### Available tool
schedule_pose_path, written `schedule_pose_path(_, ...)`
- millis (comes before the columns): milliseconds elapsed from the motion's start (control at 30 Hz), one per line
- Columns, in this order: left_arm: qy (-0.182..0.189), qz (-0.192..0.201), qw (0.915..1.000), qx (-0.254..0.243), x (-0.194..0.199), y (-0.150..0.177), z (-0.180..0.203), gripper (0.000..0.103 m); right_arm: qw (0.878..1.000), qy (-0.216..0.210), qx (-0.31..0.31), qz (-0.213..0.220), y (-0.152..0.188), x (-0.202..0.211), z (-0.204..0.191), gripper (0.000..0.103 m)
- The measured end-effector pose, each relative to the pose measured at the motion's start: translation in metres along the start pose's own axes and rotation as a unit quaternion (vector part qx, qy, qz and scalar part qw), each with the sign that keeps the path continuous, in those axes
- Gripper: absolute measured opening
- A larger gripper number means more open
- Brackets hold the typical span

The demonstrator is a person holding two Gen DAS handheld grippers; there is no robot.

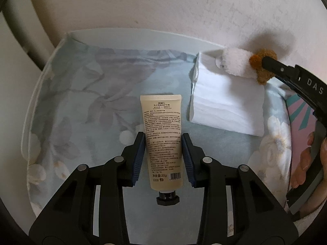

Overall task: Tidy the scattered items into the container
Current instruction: 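Grasp the cream lotion tube with the left gripper while the right grasps the brown plush bear, then lift the lotion tube and plush bear and carry both over the box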

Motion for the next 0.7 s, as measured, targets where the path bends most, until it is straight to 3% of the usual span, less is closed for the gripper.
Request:
schedule_pose_path(367,0.012,0.046,0.9987,-0.019,0.065,-0.021,0.009,0.033,0.999,-0.018,0.006,0.048,-0.003,0.082,-0.006,0.031)
schedule_pose_path(700,0.043,0.084,0.9899,-0.107,0.138,-0.020,0.094,0.033,0.995,-0.017,-0.002,0.100,0.004,0.222,0.027,0.031)
Point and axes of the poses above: each gripper's, at about its wrist camera, not at the fingertips, and x roughly against the way its jaws point, z to its right, y to its underside, the point moved 1 cm from there along -x, roughly the way its jaws point, and after that the axes turned 3 degrees about y, right-handed, at the moved point
